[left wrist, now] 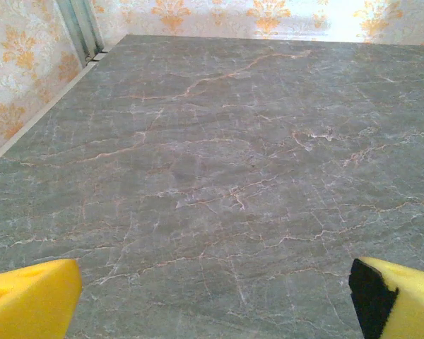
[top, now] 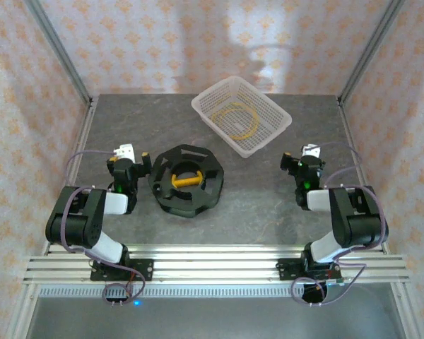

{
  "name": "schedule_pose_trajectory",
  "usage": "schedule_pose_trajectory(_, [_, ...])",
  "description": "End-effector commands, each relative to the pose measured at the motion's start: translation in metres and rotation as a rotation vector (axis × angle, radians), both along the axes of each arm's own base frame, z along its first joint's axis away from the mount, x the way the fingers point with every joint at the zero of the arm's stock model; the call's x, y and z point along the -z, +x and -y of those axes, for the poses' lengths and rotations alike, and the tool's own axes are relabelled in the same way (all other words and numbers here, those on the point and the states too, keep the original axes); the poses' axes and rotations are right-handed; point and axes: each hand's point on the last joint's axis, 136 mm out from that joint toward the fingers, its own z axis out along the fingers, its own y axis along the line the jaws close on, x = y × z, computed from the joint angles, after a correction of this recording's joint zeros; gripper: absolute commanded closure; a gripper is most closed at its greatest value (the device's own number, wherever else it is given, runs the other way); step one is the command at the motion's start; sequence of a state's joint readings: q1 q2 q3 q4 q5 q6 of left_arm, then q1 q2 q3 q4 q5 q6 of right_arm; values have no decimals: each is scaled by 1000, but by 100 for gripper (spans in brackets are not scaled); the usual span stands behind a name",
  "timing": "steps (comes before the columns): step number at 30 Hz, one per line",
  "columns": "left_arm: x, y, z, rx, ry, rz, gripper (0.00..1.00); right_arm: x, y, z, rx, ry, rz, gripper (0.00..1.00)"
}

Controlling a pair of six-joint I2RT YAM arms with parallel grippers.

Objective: Wrap the cables

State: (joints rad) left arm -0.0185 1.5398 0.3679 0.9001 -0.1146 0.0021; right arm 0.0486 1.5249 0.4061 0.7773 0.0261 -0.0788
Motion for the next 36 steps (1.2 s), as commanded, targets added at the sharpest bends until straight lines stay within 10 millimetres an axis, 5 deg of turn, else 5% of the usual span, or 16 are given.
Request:
schedule_pose_trajectory(1, [-8, 5, -1, 5, 10, 13, 0, -5, 3, 6, 28, 6, 18, 1])
schedule_pose_trajectory(29, [-7, 4, -1, 3, 12, 14, 0, -6, 3, 6, 29, 6, 22, 1])
schedule_pose_trajectory(36, [-42, -14, -3, -72, 77, 74, 1, -31, -10, -4, -8, -14, 53, 1])
